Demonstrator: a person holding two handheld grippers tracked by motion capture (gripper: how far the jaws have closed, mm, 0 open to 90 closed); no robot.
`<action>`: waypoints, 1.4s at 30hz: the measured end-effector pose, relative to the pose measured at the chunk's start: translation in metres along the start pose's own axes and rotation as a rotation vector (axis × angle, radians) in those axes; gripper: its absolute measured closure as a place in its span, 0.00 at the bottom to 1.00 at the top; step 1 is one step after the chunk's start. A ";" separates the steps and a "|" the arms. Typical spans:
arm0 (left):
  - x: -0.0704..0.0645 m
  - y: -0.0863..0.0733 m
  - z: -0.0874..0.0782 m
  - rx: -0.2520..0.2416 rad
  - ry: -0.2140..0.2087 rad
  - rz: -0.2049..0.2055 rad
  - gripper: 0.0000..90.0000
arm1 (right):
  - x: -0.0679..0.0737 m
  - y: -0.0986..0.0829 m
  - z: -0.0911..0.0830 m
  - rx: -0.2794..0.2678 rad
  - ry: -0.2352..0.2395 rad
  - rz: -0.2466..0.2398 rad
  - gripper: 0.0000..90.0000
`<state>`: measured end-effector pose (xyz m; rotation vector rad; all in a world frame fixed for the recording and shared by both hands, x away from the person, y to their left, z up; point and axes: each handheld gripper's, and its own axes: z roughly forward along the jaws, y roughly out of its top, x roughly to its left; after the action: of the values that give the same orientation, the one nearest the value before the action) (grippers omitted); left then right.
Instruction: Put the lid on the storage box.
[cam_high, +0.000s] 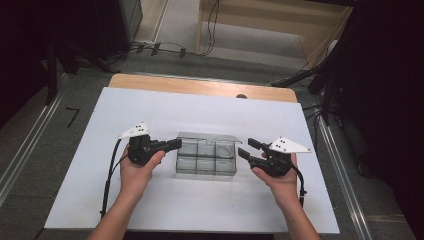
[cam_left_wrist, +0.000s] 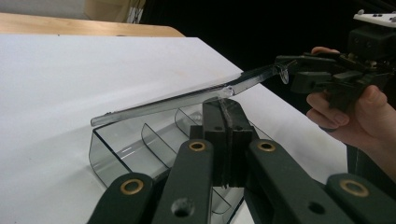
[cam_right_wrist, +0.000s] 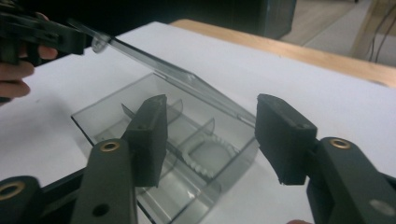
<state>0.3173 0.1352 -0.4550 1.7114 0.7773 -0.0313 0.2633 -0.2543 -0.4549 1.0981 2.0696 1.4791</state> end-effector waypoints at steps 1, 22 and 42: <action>0.000 -0.001 0.000 0.003 0.001 -0.001 1.00 | 0.000 -0.001 0.000 0.008 -0.007 0.006 0.50; -0.001 -0.014 0.000 0.035 -0.006 -0.002 1.00 | 0.000 -0.027 0.011 0.102 0.061 0.094 0.88; 0.000 -0.030 -0.001 0.066 -0.002 -0.031 1.00 | 0.011 -0.027 0.009 0.098 0.105 0.080 0.98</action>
<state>0.3019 0.1381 -0.4803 1.7614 0.8092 -0.0805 0.2528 -0.2441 -0.4812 1.1760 2.2145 1.5175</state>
